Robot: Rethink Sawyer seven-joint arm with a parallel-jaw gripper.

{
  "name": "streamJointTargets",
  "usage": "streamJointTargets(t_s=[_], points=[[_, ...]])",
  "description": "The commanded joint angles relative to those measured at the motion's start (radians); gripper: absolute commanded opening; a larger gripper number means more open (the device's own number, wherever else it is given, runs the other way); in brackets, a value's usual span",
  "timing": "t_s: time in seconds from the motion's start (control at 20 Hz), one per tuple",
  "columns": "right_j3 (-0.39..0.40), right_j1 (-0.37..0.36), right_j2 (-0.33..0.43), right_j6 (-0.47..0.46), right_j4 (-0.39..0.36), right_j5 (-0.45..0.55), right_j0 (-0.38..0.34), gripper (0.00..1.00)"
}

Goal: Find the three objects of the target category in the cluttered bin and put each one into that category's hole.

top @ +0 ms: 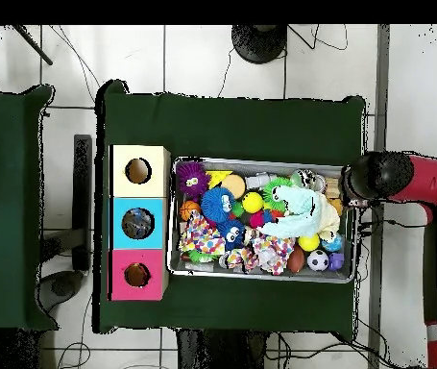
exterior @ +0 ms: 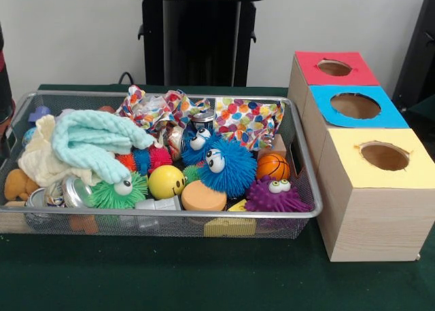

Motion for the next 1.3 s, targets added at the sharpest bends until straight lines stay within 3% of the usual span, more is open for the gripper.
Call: streamJointTargets(t_s=[0.05, 1.3], points=[[0.118, -0.001, -0.006, -0.139, -0.007, -0.071, -0.006, 1.00], [0.128, 0.055, -0.051, -0.105, -0.049, -0.127, 0.000, 1.00]])
